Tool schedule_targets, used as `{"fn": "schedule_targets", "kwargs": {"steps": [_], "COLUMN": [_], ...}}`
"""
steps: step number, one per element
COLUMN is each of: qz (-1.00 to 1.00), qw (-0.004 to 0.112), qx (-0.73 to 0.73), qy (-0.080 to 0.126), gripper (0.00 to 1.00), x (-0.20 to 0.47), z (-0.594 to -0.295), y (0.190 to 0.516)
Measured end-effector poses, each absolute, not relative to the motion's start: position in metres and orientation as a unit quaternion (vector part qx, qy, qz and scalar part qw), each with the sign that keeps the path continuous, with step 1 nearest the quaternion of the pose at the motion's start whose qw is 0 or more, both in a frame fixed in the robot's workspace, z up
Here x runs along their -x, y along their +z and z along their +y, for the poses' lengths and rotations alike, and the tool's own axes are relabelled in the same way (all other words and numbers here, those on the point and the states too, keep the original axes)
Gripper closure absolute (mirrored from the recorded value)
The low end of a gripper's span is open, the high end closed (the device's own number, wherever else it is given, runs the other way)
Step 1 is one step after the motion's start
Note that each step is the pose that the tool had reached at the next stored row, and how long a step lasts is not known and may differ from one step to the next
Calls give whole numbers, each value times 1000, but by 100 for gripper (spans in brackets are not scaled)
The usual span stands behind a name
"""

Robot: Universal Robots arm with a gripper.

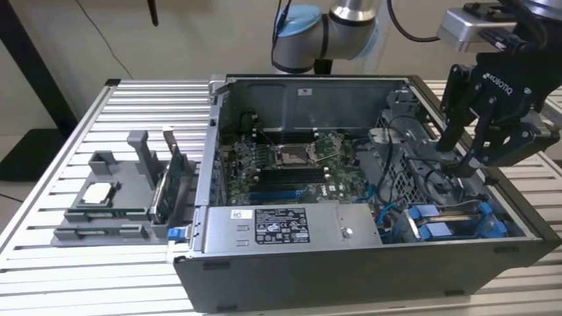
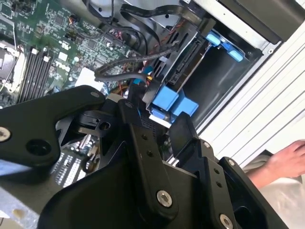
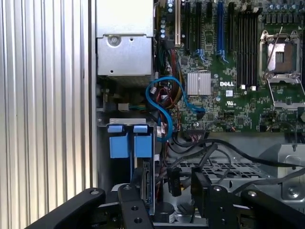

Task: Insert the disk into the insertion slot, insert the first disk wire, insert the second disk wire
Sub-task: 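Insert the first disk wire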

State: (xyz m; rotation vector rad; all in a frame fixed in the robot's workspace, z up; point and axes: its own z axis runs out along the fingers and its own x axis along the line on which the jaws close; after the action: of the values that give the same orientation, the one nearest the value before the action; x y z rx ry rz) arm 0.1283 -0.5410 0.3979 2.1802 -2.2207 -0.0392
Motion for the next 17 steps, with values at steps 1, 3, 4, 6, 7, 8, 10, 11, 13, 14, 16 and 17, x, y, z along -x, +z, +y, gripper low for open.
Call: {"fn": "schedule_targets", "kwargs": {"steps": [1,3,4,6,7,8,10,11,13,14,16,17], "qz": [-713,-713,-713,-714,-714,-714,-714,-714,-714,-714,-714,-714], "qw": [14,14,14,12,12,10,7,7,7,6,6,6], "qx": [-700,-700,-700,-700,-700,-700,-701,-701,-701,-701,-701,-701], "qy": [-12,-12,-11,-10,-9,-8,-5,-4,-4,-4,-4,-4], "gripper": [47,47,47,47,47,47,47,47,47,47,47,47], "x": [-128,-128,-128,-128,-128,-128,-128,-128,-128,-128,-128,-128], "z": [-541,-541,-541,-541,-541,-541,-541,-541,-541,-541,-541,-541], "y": [396,392,391,387,386,385,383,382,382,382,381,381]}}
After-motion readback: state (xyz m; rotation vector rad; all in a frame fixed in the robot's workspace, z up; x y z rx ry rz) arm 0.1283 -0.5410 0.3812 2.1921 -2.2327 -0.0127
